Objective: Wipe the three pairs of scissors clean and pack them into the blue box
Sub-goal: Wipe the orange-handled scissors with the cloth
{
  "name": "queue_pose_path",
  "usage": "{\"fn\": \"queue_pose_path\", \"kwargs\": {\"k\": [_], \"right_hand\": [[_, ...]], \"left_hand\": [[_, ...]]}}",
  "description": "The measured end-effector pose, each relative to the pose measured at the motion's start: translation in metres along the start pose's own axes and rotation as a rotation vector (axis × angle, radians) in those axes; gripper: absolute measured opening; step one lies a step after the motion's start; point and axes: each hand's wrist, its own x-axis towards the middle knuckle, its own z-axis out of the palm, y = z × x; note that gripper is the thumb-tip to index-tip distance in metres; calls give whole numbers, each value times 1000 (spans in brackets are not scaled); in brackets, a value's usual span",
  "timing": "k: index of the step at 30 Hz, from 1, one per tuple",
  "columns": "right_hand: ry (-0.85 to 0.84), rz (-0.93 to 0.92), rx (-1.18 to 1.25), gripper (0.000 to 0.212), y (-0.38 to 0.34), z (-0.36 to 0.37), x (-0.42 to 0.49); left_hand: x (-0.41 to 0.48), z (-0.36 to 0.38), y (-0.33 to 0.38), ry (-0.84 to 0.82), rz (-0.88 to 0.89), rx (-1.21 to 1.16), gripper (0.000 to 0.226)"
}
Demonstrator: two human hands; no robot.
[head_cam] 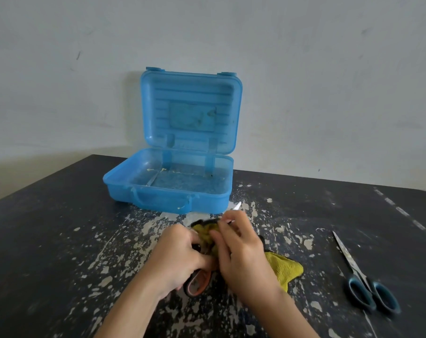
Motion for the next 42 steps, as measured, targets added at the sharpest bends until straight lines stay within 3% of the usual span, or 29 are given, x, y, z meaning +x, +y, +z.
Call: {"fn": "queue_pose_path", "kwargs": {"k": [3,5,7,9,11,14,17,20,24,27,29,31,34,37,42], "right_hand": [[80,131,-91,15,25,-7,11],[41,304,-80,16,39,-15,16],[2,468,-63,22,50,-18,16],[72,515,-73,22,48,-23,16],[112,398,11,16,30,-26,18],[-125,118,124,20,0,-18,10],[-304,-52,-55,30,-7,-6,1],[-256,-30,-121,37,4,-8,5],[-124,136,-221,45,29,-12,10],[-69,417,-244,43,45,-20,9],[84,482,-134,34,44,-30,8],[169,392,81,29,26,-39,9],[-128,240,397,31,-2,-39,8],[-235,63,296,29,-5,-23,1],[-27,4,12,27,17,-21,5]], "left_hand": [[-3,0,-2,-73,13,126,33],[-1,3,-4,-78,7,195,45],[1,5,-3,-59,-11,204,44],[2,4,-2,-29,-38,180,42],[3,4,-2,-6,-49,176,34],[6,3,-6,35,-35,198,17],[8,2,-12,74,7,252,8],[5,-1,-10,44,34,201,13],[-3,1,-4,-35,12,124,34],[-6,1,-2,-124,-68,-25,30],[-4,-2,-2,-133,-120,-183,22],[-3,-5,-3,-95,-162,-279,23],[-2,-6,-1,-97,-178,-412,14],[-3,-8,-1,-146,-173,-458,10],[-3,-8,-3,-273,-163,-414,20]]}}
